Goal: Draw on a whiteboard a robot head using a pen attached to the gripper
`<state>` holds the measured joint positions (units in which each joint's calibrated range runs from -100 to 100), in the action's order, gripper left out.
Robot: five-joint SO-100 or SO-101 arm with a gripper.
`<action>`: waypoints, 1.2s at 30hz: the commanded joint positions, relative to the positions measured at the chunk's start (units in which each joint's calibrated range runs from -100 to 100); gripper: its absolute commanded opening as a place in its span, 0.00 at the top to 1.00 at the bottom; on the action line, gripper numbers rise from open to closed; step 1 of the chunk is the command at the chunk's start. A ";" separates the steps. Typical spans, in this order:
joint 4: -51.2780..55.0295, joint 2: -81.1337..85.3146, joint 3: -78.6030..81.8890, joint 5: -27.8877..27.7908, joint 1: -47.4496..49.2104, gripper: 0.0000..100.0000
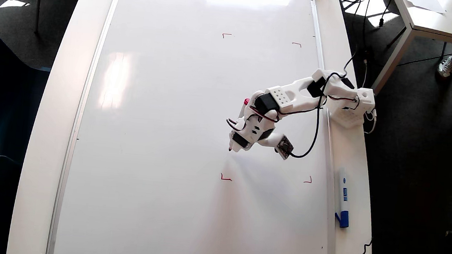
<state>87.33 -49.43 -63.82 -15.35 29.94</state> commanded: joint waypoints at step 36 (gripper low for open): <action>-8.79 20.46 43.62 -1.81 4.06 0.99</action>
<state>78.55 -33.33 -26.72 -16.88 33.63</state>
